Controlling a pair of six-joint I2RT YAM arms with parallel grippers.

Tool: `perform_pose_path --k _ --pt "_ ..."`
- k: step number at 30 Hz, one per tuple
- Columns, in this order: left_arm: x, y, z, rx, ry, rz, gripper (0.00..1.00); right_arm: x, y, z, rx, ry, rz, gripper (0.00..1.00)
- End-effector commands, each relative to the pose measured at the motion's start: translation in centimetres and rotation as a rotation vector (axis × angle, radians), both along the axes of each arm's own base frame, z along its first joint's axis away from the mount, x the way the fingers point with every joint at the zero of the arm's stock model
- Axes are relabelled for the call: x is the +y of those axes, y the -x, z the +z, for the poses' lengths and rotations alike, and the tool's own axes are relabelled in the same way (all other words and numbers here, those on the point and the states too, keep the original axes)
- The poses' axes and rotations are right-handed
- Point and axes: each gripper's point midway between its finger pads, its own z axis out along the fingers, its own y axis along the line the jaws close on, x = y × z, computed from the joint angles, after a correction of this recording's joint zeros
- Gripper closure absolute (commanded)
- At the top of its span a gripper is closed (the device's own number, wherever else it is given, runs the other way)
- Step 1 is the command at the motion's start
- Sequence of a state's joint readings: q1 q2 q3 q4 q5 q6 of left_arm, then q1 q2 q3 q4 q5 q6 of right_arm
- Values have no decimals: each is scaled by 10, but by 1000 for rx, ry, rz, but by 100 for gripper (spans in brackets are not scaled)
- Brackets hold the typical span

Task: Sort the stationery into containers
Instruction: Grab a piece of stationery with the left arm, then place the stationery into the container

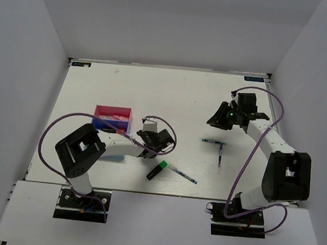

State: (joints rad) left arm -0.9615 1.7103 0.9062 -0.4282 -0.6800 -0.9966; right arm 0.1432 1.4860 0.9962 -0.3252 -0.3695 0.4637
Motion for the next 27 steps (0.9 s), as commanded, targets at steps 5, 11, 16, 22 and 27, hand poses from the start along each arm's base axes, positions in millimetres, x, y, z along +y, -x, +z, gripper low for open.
perform_pose_path --k 5,11,16,22,27 --pt "-17 22 40 64 10 -160 100 1 -1 13 -55 -29 8 68" --pt "0 2 96 -51 135 -57 100 -1 -1 14 -57 -33 5 68" --pt "26 -13 111 -96 208 73 100 -1 1 13 -48 -35 4 68" --pt "72 -29 116 -158 339 329 100 -1 1 14 -49 -45 3 68" --pt "111 -36 119 -221 394 511 100 -4 1 17 -54 -60 -4 68"
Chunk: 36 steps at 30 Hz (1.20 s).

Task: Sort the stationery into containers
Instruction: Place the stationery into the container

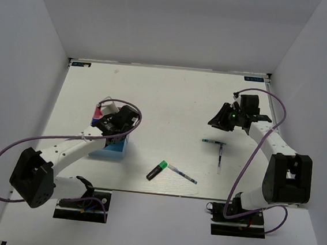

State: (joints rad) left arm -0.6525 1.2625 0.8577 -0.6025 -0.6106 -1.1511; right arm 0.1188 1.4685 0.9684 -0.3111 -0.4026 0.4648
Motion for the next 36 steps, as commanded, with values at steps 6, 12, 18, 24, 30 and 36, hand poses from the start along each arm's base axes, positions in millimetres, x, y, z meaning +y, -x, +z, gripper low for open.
perform_pose_path --k 6,12,18,24,30,36 --pt "44 -6 9 -46 32 187 100 -2 -3 18 -48 -53 -11 68" --pt "57 -2 -3 -5 11 222 93 -5 -3 19 -37 -70 -17 68" --pt "65 -1 -16 15 16 260 84 -8 -3 18 -27 -84 -28 68" --pt "65 -2 -22 33 24 274 63 -10 -2 18 -19 -93 -37 68" --pt "64 -5 -21 34 29 268 35 -12 -2 18 -20 -97 -40 66" --pt "56 -7 -12 19 44 225 37 3 5 33 -118 -150 101 55"
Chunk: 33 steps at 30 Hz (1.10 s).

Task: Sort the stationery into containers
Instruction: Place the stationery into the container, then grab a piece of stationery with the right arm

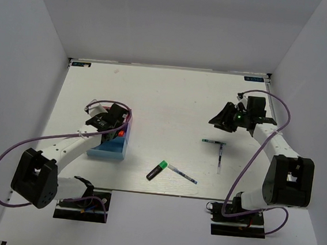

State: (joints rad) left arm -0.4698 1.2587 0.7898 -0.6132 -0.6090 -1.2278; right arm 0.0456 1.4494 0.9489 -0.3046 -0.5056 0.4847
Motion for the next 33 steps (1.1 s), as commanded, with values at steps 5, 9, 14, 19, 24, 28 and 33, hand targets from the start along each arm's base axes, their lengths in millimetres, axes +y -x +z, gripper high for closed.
perform_pose_path --k 5,9,14,19,24,28,33 --pt "-63 -9 49 -129 33 -390 100 63 57 85 -531 -296 708 47" --pt "-127 14 71 -159 112 -888 73 86 95 77 -940 -190 1161 44" --pt "-121 73 66 -17 7 -1147 20 103 157 13 -872 -4 1652 41" --pt "-81 108 80 -147 -87 -1161 10 142 171 -29 -941 190 1884 40" --pt "-63 131 82 -271 -106 -1177 7 175 182 -57 -965 293 2104 35" --pt "-46 140 87 -336 -132 -1136 7 197 184 -77 -956 366 2200 35" --pt "-38 146 90 -392 -137 -1111 6 219 183 -89 -940 433 2209 36"
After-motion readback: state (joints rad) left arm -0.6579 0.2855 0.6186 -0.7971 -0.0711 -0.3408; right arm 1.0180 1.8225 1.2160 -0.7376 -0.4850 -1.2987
